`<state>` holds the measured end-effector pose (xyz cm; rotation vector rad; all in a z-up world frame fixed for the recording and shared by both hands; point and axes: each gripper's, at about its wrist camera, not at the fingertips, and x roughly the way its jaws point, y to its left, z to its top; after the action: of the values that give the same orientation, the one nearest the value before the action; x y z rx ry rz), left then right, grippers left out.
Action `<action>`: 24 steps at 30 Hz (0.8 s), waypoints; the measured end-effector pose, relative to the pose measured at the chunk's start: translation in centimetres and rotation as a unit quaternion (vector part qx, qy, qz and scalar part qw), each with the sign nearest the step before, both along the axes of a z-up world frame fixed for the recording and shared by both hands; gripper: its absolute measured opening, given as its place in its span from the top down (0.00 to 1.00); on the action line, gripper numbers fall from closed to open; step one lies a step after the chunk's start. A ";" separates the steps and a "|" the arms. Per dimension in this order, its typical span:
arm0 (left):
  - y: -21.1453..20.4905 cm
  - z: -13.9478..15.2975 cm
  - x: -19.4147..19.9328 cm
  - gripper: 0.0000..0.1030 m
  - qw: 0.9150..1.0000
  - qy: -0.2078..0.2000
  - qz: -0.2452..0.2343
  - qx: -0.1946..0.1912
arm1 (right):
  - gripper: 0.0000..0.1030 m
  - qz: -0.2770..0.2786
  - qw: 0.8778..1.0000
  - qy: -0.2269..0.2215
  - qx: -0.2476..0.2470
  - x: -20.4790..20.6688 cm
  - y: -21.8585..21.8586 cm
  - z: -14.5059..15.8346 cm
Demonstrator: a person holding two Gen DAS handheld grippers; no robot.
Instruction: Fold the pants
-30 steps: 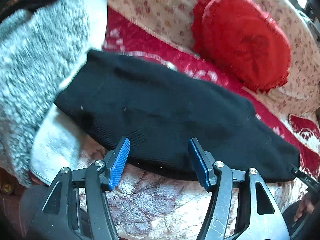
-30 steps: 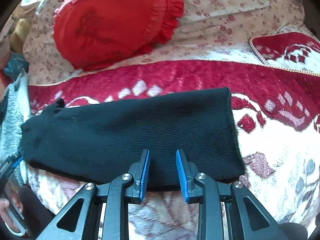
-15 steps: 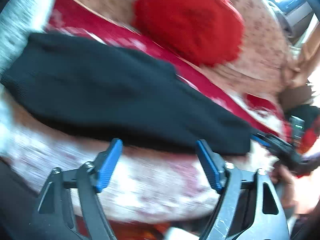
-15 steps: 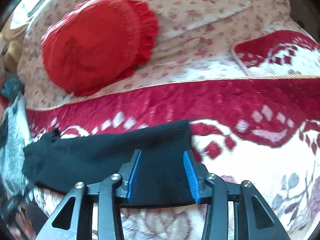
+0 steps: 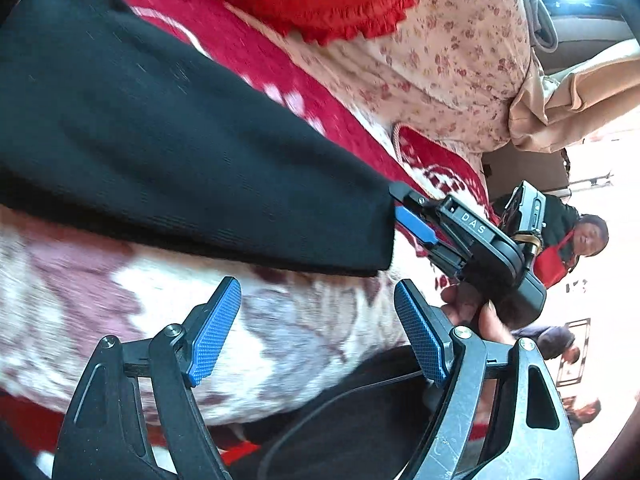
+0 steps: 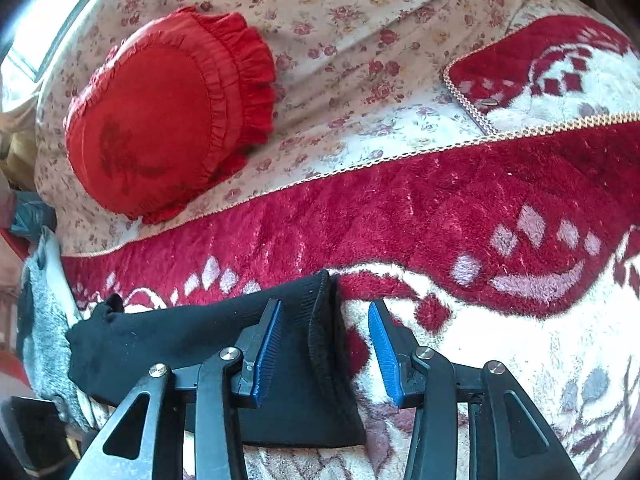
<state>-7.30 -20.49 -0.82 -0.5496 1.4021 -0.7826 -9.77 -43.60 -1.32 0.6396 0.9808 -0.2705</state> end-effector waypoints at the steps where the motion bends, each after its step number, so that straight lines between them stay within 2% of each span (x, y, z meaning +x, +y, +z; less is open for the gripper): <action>1: -0.7 -0.2 -0.2 0.23 1.000 0.008 -0.003 -0.005 | 0.59 -0.001 1.000 -0.006 0.005 -0.2 -0.1 0.0; 7: -3.6 -1.3 -0.4 0.23 0.999 0.030 -0.011 -0.012 | 0.58 0.000 0.999 -0.021 0.032 -0.6 -0.7 -0.7; 13: -4.4 -3.4 0.2 0.22 0.998 0.064 -0.002 -0.023 | 0.57 -0.004 0.998 -0.037 0.044 -0.6 -1.0 -1.2; 18: -4.4 -3.7 1.0 0.22 0.997 0.067 0.011 -0.039 | 0.56 -0.013 0.997 -0.034 0.067 -0.2 -1.5 -2.6; 21: -4.3 -3.7 1.3 0.22 0.996 0.068 0.020 -0.048 | 0.56 -0.003 0.997 -0.032 0.065 0.4 -1.2 -2.8; 23: -4.2 -4.0 1.5 0.25 0.995 0.075 0.028 -0.053 | 0.56 0.003 0.997 -0.031 0.067 0.8 -1.0 -3.1; 24: -4.2 -4.2 1.5 0.34 0.996 0.074 0.030 -0.048 | 0.56 0.005 0.997 -0.033 0.070 0.9 -0.9 -3.2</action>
<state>-5.76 -24.67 -4.98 -0.7345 1.4817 -0.7764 -8.87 -44.51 -4.50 0.7662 0.9443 -0.1708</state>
